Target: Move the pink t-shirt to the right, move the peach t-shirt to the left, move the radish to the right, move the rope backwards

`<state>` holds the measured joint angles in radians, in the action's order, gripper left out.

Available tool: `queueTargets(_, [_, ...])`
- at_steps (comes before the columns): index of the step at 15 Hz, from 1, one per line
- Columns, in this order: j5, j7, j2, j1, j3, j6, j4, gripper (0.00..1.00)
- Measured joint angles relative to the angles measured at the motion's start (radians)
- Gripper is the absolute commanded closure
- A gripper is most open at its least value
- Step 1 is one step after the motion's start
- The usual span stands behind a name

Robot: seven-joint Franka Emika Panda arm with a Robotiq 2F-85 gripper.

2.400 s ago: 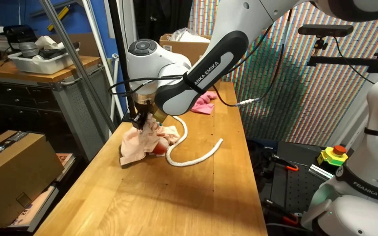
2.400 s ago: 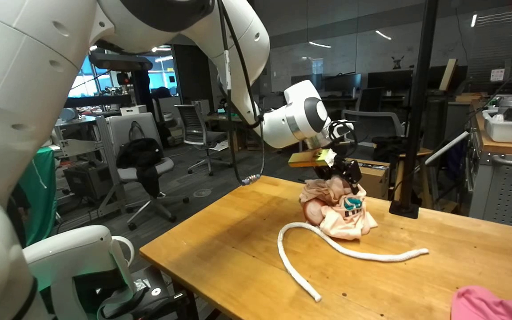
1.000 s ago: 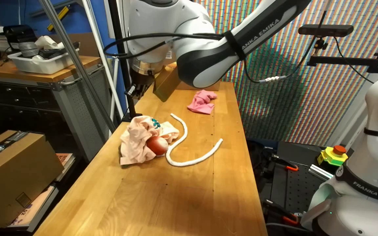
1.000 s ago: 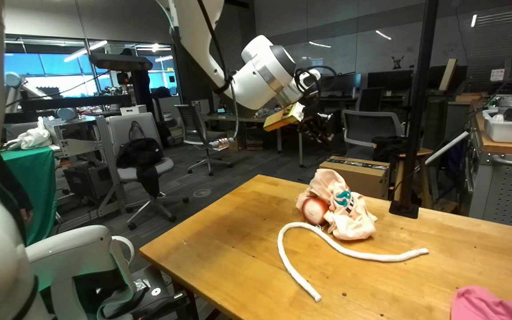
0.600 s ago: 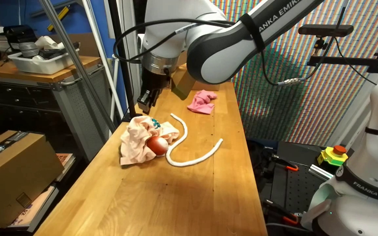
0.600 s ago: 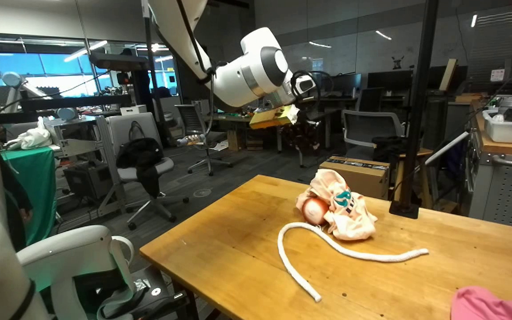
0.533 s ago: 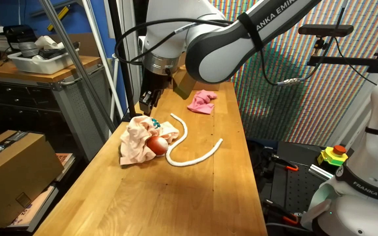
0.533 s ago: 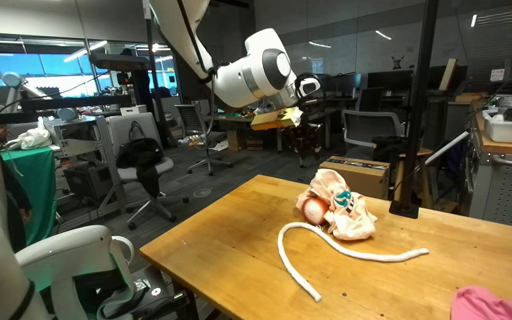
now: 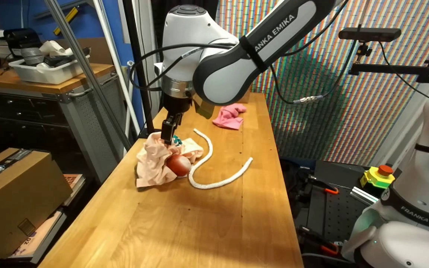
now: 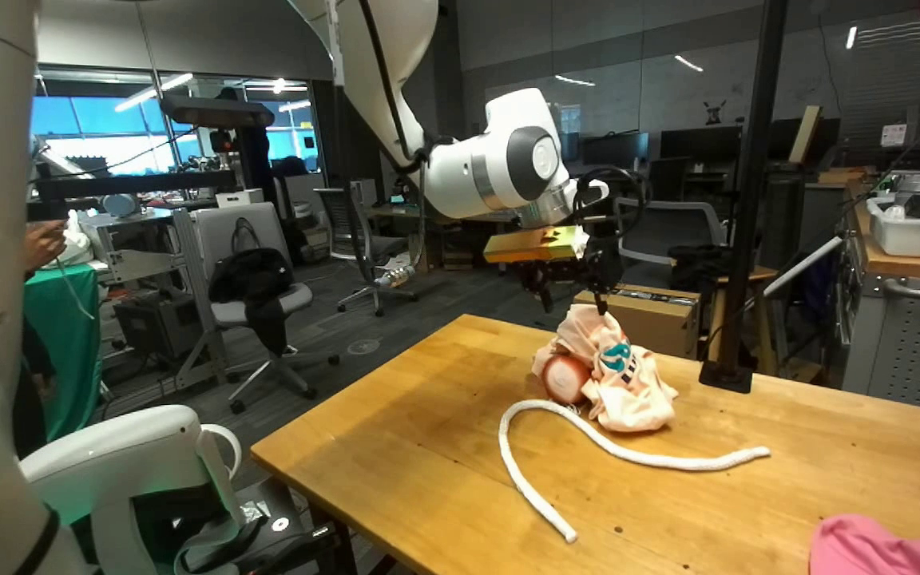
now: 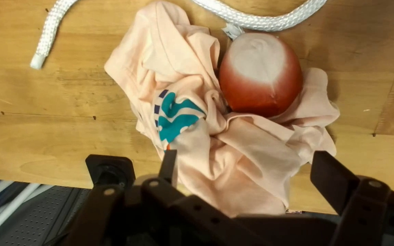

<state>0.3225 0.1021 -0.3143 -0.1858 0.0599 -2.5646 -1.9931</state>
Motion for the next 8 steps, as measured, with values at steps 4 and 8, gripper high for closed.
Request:
queueTargets(4, [0.000, -0.015, -0.097, -0.003, 0.000, 0.000, 0.092, 0.00])
queueTargets(8, [-0.017, -0.046, -0.177, -0.004, 0.003, 0.001, 0.163, 0.00])
